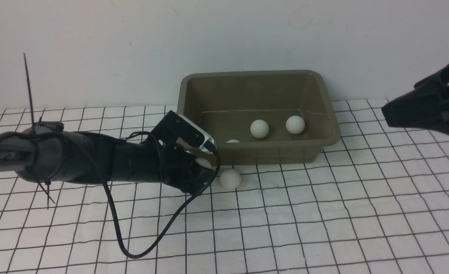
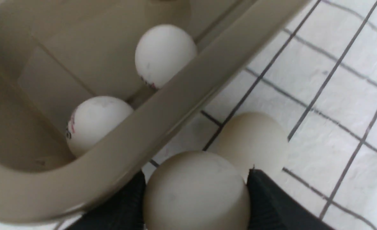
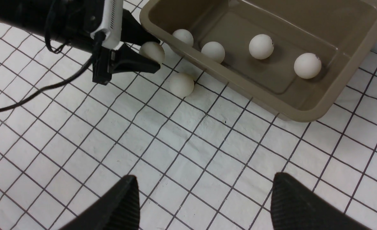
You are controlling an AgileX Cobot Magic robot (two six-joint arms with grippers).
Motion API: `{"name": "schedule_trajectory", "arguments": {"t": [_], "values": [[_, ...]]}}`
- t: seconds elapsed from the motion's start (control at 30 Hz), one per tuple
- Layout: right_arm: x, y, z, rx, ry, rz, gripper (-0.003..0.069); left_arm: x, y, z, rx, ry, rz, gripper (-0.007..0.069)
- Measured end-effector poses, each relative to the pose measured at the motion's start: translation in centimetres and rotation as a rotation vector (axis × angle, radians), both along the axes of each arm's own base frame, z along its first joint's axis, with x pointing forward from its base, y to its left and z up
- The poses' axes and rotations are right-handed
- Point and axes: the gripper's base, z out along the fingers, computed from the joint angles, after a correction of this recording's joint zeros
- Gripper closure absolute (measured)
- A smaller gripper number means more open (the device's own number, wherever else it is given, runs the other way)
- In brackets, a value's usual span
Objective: Put the table tennis balls into the box on the white checkered tablecloth.
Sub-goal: 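Reach for and grasp a ping pong ball on the table beside the basket, then drop the ball into the bin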
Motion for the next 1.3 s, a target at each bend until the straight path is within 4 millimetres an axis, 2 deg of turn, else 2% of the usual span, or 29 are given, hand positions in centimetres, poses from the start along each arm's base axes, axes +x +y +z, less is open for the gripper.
{"name": "schedule_trajectory", "arguments": {"t": [0.13, 0.2, 0.57, 0.83, 1.03, 1.17, 1.3], "values": [[0.0, 0.0, 0.0, -0.006, -0.005, 0.007, 0.0164, -0.4, 0.0, 2.8, -0.041, -0.056, 0.008, 0.0272], [0.0, 0.0, 0.0, -0.006, -0.006, 0.008, 0.0164, -0.6, -0.1, 3.6, -0.074, -0.046, 0.013, 0.0272], [0.0, 0.0, 0.0, -0.011, -0.01, 0.014, 0.0164, -1.5, -0.3, 3.6, -0.064, 0.034, -0.053, 0.0272], [0.0, 0.0, 0.0, -0.012, -0.009, 0.014, 0.0164, -2.4, -1.1, 4.1, -0.134, 0.075, -0.141, 0.0272], [0.0, 0.0, 0.0, -0.012, -0.008, 0.014, 0.0164, -0.9, -0.8, 5.4, -0.114, -0.087, -0.084, 0.0272], [0.0, 0.0, 0.0, -0.012, -0.008, 0.014, 0.0164, 0.3, -0.7, 6.0, 0.024, -0.273, -0.164, 0.0272], [0.0, 0.0, 0.0, -0.012, -0.008, 0.014, 0.0164, 1.8, -1.1, 4.9, 0.089, -0.326, -0.223, 0.0272]]}}
